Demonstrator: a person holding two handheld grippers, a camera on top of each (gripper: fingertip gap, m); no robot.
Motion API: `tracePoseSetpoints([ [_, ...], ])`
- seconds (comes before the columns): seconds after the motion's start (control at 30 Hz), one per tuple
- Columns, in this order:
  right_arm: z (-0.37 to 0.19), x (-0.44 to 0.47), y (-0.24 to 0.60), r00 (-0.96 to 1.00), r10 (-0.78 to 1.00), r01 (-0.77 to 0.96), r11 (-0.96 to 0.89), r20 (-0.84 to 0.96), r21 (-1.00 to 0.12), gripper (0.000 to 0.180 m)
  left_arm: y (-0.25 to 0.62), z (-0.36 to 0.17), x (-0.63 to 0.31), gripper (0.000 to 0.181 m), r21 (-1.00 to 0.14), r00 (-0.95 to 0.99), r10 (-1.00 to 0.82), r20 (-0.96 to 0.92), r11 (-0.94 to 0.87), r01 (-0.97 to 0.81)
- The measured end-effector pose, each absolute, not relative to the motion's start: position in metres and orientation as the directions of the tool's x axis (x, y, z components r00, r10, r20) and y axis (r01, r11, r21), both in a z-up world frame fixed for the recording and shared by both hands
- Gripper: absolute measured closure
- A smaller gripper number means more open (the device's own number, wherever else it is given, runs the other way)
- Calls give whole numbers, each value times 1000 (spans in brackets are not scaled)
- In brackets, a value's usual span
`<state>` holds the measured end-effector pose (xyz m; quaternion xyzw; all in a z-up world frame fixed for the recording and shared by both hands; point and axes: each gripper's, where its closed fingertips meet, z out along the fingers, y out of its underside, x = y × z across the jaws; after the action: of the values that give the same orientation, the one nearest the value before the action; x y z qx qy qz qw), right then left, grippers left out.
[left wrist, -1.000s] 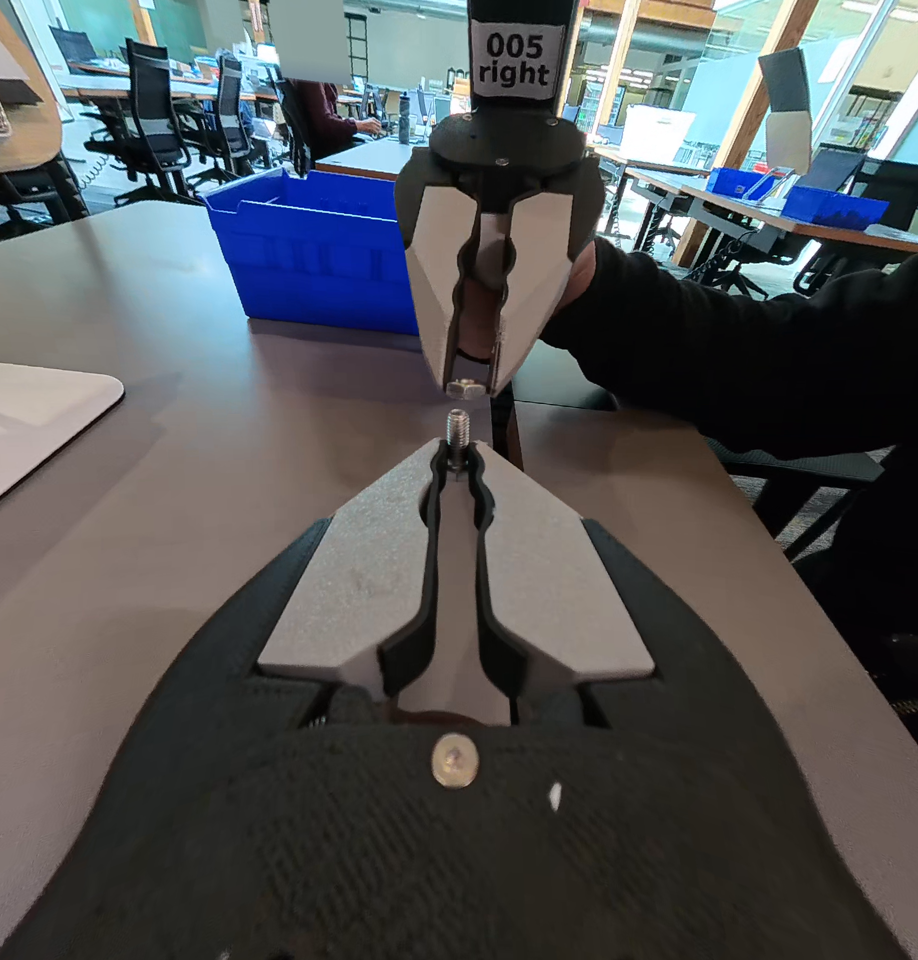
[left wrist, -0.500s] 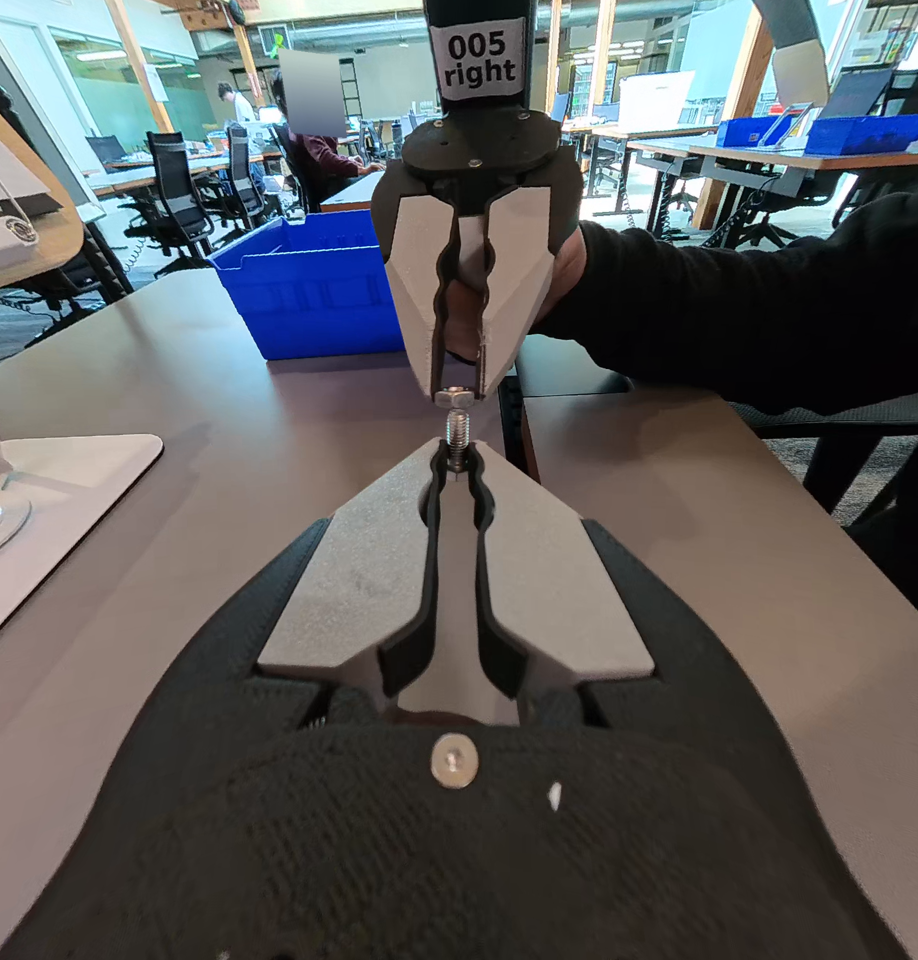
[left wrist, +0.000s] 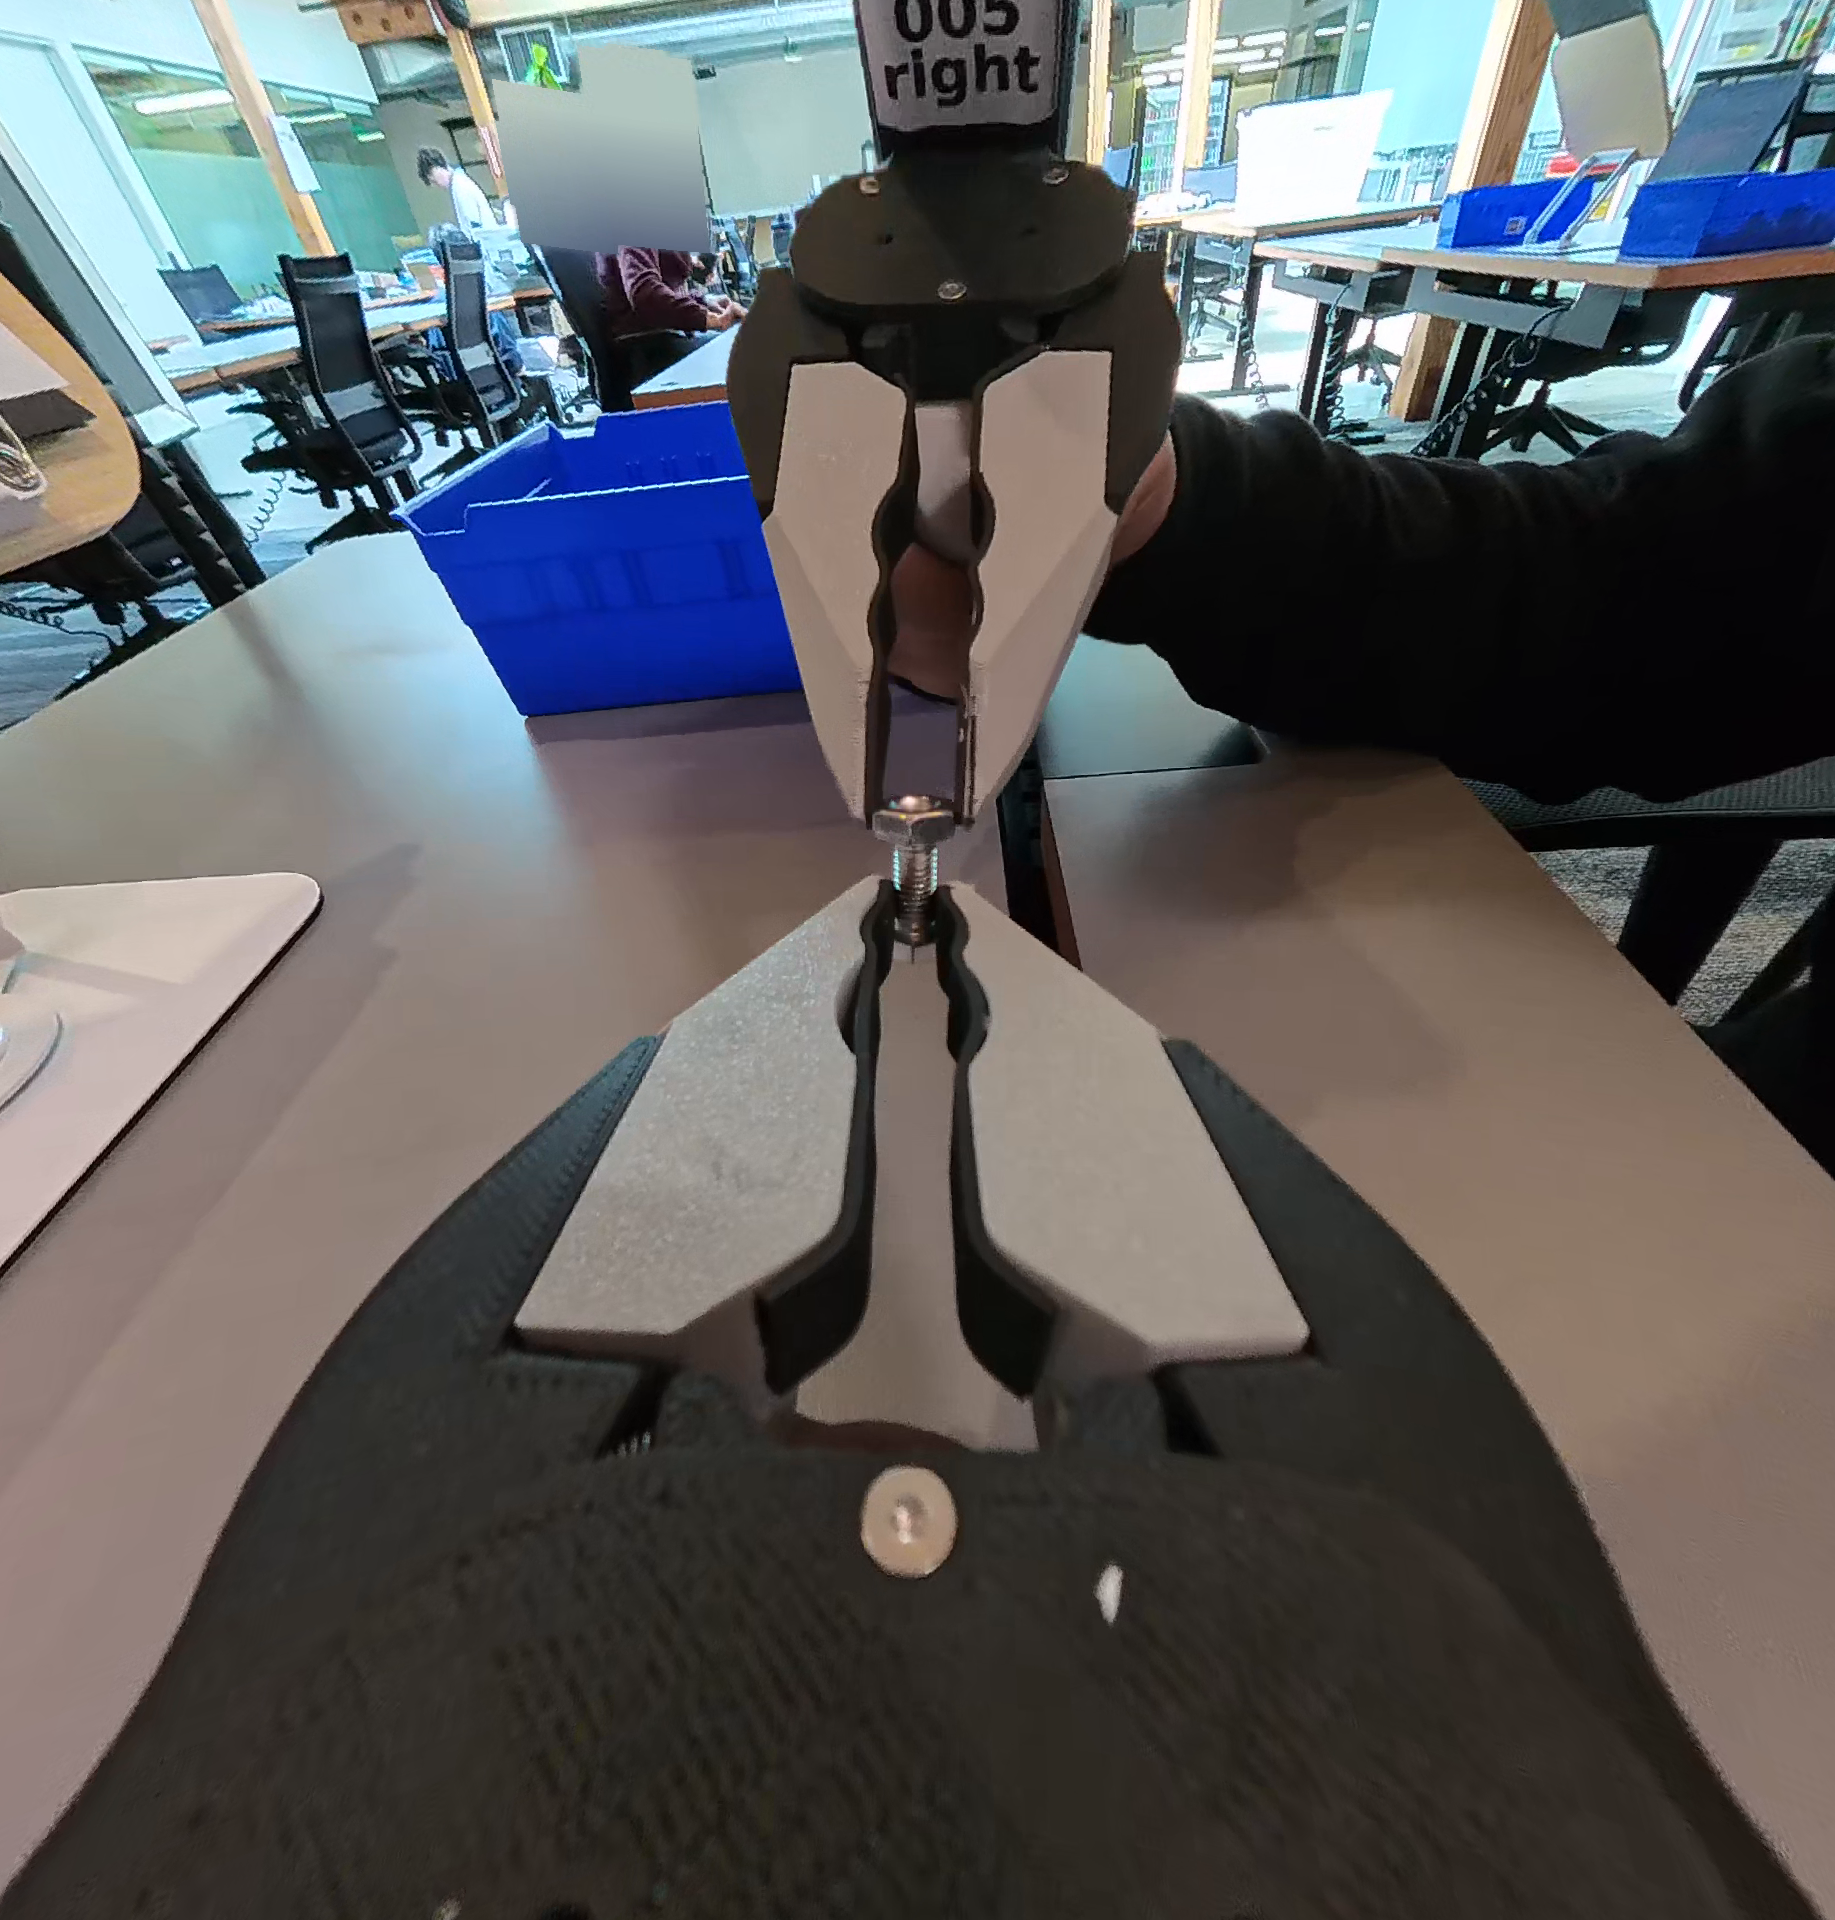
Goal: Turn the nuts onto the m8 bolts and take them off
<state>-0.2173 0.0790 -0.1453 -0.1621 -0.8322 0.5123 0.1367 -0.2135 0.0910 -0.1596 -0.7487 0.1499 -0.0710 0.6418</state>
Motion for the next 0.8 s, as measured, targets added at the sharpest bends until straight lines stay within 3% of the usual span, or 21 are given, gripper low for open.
tracePoseSetpoints([
  [0.53, -132, -248, 67, -969, 243, 181, 610, -36, -771, 169, 82, -142, -245, 176, -998, 976, -213, -48, -28, -55],
  [0.8, -138, -257, 75, -942, 334, 252, 642, -32, -725, 169, 89, -148, -254, 176, -994, 988, -139, -67, -71, -77],
])
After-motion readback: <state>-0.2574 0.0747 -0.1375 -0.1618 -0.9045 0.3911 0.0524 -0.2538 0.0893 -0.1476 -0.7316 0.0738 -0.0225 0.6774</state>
